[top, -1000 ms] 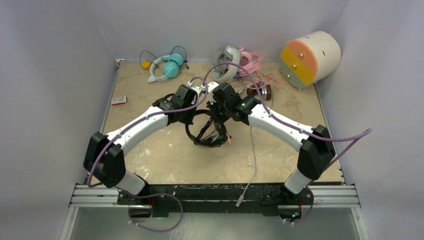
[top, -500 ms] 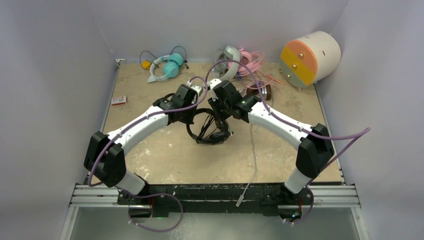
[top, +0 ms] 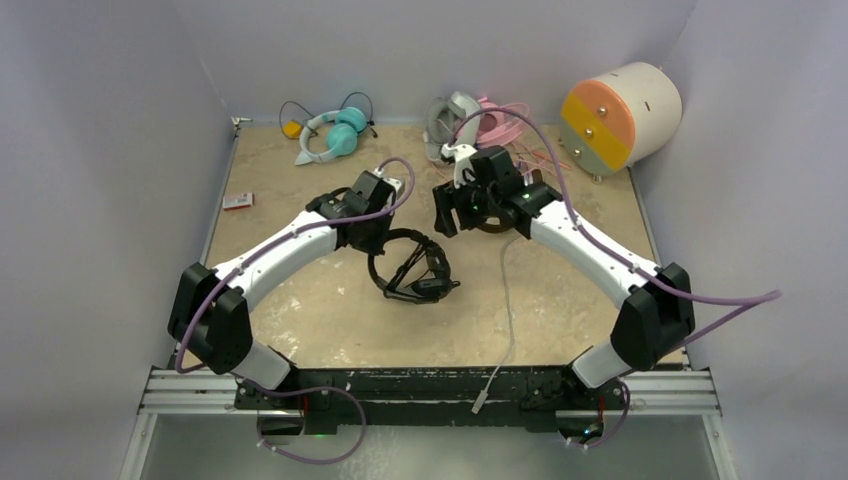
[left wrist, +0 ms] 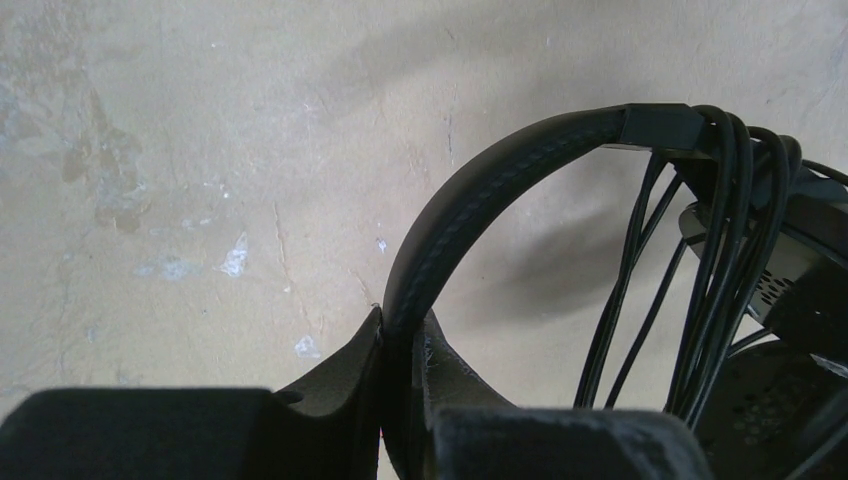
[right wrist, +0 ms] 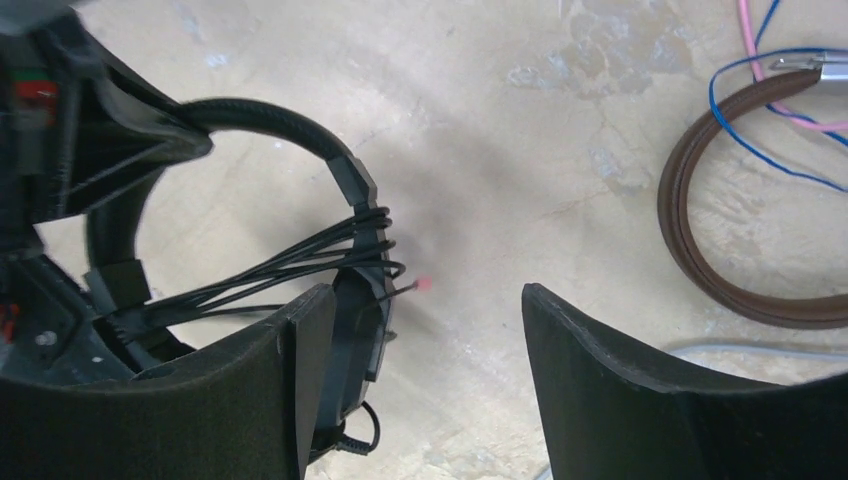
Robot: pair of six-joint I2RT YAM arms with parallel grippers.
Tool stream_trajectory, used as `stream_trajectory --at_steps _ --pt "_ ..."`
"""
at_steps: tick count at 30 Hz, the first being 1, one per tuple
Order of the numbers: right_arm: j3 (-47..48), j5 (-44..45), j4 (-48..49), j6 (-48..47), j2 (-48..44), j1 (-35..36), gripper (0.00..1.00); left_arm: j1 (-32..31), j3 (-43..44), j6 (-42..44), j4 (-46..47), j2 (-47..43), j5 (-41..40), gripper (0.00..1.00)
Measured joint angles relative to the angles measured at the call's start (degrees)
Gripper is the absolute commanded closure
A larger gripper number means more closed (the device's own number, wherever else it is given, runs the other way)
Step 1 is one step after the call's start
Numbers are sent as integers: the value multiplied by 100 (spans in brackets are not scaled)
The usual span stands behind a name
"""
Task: Wrap the headphones
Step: Place the headphones at the corner of the board.
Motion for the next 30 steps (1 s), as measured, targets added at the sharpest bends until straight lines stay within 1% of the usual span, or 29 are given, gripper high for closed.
stream_trajectory --at_steps 8,12,17,24,27,30 --pt "-210 -1110 284 249 -146 -695 28 0 11 -9 -229 2 122 100" --pt "-367 -1381 402 350 -146 -839 29 20 59 -35 -308 2 190 100" --pt "-828 -1403 625 518 -358 -839 33 225 70 -190 -367 2 616 100" --pt "-1543 -1290 1176 841 -898 -841 36 914 68 -560 -452 -22 1165 100" --pt "-1875 -1222 1493 1025 -1034 -841 37 1207 -61 -796 -404 -199 1220 100" --pt "-2057 -1220 1674 1117 -1071 -841 37 1458 -387 -1185 -264 -538 1115 100"
